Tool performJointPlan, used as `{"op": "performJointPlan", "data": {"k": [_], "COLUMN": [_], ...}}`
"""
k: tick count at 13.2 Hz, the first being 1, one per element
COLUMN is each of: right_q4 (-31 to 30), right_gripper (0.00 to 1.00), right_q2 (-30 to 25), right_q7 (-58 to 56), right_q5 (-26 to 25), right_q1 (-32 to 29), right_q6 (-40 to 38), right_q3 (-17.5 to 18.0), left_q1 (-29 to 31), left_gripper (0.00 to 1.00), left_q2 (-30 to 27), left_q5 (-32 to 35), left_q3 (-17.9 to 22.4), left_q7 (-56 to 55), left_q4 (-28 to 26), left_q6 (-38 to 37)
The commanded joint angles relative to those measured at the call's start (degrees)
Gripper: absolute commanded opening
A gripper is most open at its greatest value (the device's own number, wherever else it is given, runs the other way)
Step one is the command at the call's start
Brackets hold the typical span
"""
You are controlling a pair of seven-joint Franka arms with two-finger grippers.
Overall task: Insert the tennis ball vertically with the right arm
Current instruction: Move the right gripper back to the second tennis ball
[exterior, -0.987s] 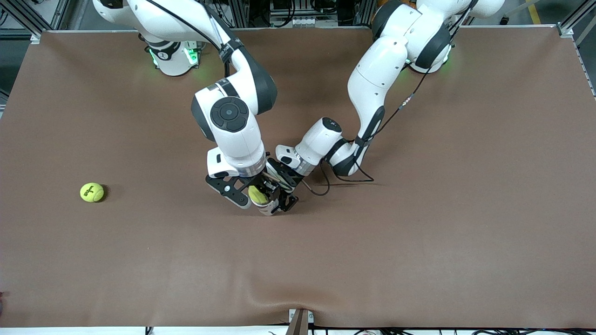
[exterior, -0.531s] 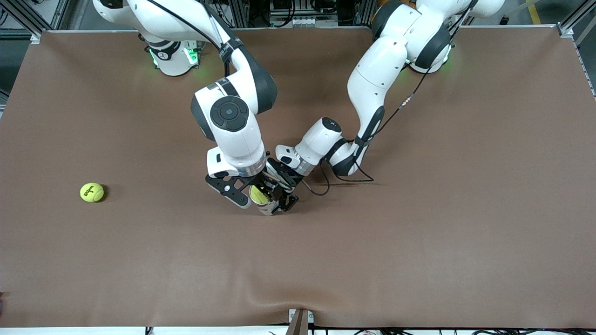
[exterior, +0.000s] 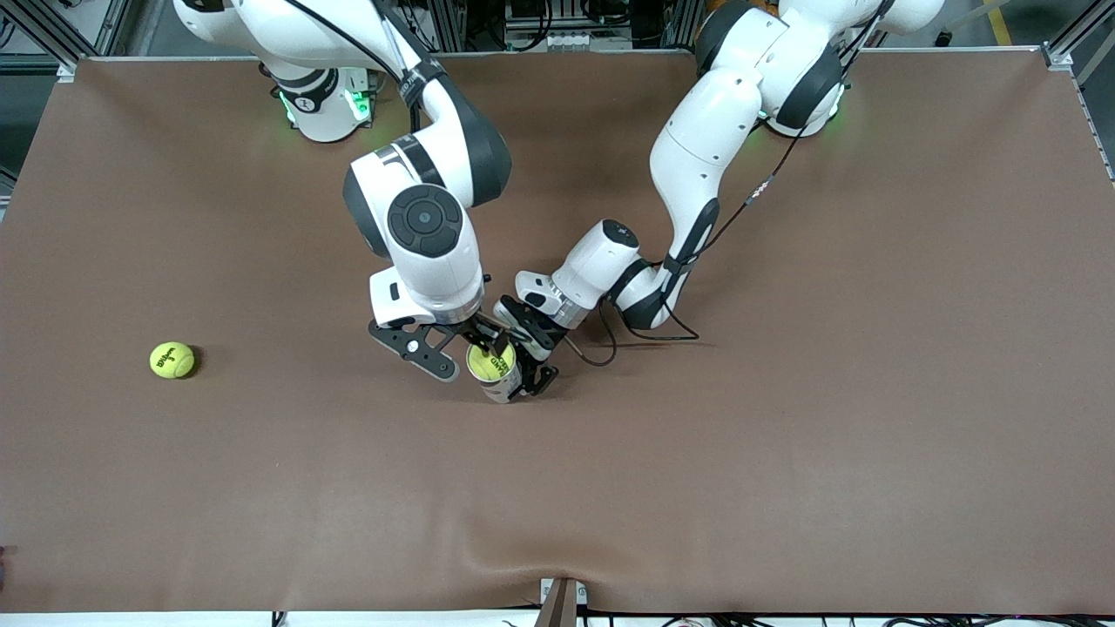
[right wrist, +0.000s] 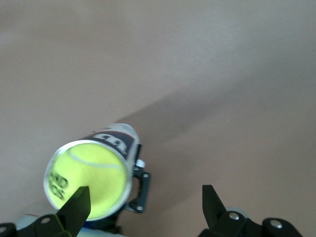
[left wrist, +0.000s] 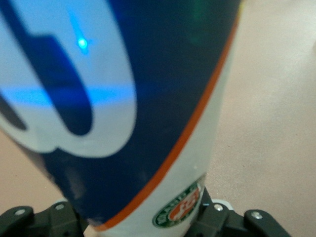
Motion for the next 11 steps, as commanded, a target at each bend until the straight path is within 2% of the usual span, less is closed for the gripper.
{"op": "performJointPlan", "data": {"k": [1, 7, 11], "right_q4": [-0.66, -0.57, -0.84], "right_gripper": [1.0, 1.0, 1.0], "right_q2": [-4.77, -9.25, -9.35], "right_q7": [-6.86, -27.76, -43.32], "right_q5": [0.15, 0.15, -0.28], "right_q1": [-3.93, -15.78, -25.53], "right_q6": [-4.64, -14.05, -14.85], "right_q3": [0.84, 0.67, 0.58], "left_q1": [-0.94, -0.94, -0.94], "left_gripper": [0.79, 0.81, 0.85], "left_q2": [1.31, 1.31, 1.31], "left_q5": [-1.79, -1.79, -1.79], "left_q3": [0.82, 0.82, 0.82], "left_q7": [-0.35, -0.35, -0.35], "left_q4": [1.64, 1.64, 1.64], "left_q6": [0.5, 0.5, 0.5]}}
